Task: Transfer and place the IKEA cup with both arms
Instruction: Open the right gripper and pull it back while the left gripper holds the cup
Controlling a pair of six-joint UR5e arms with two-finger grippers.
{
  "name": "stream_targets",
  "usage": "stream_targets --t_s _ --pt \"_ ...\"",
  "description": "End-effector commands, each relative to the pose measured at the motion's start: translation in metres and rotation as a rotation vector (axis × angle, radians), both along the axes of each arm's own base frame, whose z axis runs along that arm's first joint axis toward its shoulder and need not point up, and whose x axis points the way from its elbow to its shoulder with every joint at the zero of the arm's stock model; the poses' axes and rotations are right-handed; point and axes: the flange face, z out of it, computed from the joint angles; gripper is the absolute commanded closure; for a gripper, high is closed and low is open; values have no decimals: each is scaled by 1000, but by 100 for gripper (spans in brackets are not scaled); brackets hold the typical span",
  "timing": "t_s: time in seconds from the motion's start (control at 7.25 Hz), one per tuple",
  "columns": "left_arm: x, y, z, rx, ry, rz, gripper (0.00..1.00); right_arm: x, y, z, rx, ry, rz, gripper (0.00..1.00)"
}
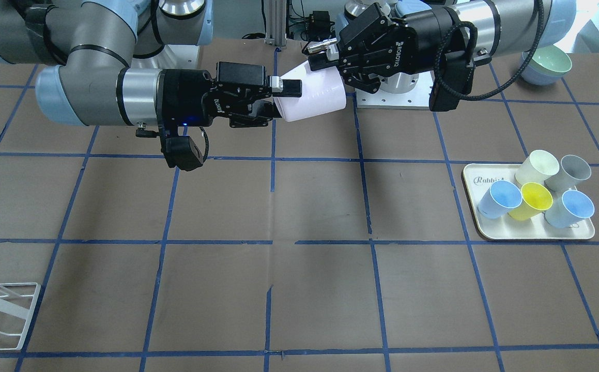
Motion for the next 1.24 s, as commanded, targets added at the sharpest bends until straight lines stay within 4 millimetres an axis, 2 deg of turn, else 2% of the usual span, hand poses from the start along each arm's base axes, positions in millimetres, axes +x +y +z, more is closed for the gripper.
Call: stream_targets --t_s 0.0,0.28,0.41,0.55,0.69,0.83,1.1 --pt "0 -1 0 -5 -2 0 100 -7 -4 -1 10 -2 -14 0" --pt "2 -5 5 -58 -26 3 100 -15 -10 -4 47 3 -29 0" --pt "4 -7 8 -51 -78 10 100 -30 -16 -4 56 9 -55 0" --pt "13 -5 -2 -16 -270 18 100 -51 -22 -9 60 73 -87 0" --pt "21 -1 -9 15 -412 23 100 -65 -27 -11 62 82 -112 0" --pt "36 4 -24 60 -630 19 100 -78 -30 -10 66 92 -134 0" --pt "72 15 -46 133 -1077 -3 100 -88 -25 -20 56 325 -120 0"
